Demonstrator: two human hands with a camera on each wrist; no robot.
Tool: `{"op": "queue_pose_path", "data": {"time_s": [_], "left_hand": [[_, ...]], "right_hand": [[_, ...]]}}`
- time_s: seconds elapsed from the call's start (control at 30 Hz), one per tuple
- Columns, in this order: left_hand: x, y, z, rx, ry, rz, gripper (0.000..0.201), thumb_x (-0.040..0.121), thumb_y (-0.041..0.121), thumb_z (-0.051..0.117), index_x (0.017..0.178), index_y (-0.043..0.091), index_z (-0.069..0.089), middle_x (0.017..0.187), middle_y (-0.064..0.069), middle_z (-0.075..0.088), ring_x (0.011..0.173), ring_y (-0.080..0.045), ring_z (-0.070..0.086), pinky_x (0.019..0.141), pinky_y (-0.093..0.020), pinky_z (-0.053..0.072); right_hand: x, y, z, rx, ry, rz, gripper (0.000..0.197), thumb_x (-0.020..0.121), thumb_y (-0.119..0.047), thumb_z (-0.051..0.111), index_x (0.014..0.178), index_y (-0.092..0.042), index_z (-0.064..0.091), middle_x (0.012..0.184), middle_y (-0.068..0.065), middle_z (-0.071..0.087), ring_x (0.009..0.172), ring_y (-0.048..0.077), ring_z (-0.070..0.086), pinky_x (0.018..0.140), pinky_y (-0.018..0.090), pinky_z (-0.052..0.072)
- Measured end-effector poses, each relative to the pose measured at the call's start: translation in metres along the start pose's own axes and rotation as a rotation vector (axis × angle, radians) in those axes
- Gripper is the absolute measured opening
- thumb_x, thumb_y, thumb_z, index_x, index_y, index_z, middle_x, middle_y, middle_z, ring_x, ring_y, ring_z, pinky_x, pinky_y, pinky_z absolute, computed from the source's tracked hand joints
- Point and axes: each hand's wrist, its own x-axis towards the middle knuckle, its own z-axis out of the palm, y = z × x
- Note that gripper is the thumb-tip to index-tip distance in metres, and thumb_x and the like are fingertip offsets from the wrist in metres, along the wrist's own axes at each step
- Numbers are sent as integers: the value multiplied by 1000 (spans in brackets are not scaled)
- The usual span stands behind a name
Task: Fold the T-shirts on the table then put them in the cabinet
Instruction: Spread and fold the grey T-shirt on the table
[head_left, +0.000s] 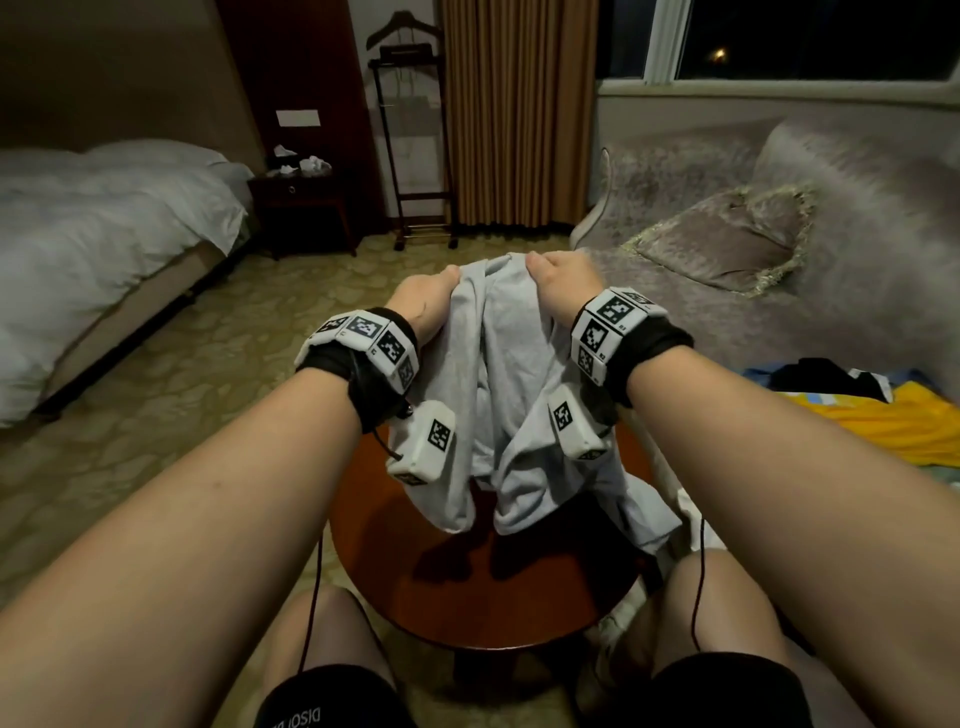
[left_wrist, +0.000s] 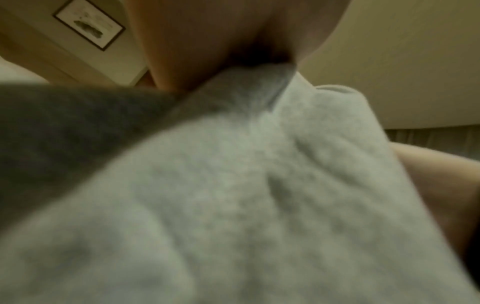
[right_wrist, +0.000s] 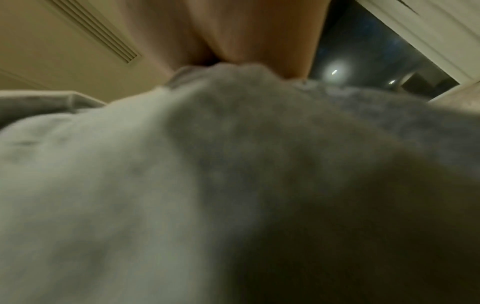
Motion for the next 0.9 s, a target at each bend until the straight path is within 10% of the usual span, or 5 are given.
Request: {"op": "queue_pose_path", "data": {"time_s": [0.13,0.27,0.43,0.63,0.9], "left_hand": [[-3,2,-2,-128,31,-50,52,90,45,50,122,6,60,115,-11,65,104,-29,61,100,-43,45],[6,-1,-7,-265,89,-94,51,87,43,51,120,5,60,113,-12,66,104,-32,62,100,-45,45],[16,-7,-12,-386,74,-135,47,92,42,48,117,5,60,102,-14,71,94,-32,68,93,-46,51],[20,-6,-12,-386,48,-164,48,90,39,54,117,-1,59,108,-22,67,99,-37,65,96,-51,48],[12,-18,-11,11,56,-9,25,96,30,48,80,11,53,99,-12,55,67,-18,55,65,-28,49]], "right_hand": [[-5,2,-2,-28,19,-5,35,98,-28,47,74,-6,59,66,5,53,61,14,47,62,27,35],[-13,4,-1,-74,-36,9,35,95,-33,54,121,-11,61,118,4,62,108,19,56,91,28,42],[-33,2,8,33,-290,10,40,85,-49,64,83,-9,70,66,-3,62,61,11,57,60,26,45],[-39,-3,28,-28,-453,16,22,85,-29,69,78,-11,57,72,11,49,60,19,48,51,21,41],[-28,-21,18,81,-220,42,38,98,-30,46,93,0,68,90,15,68,81,28,64,77,37,51]]}}
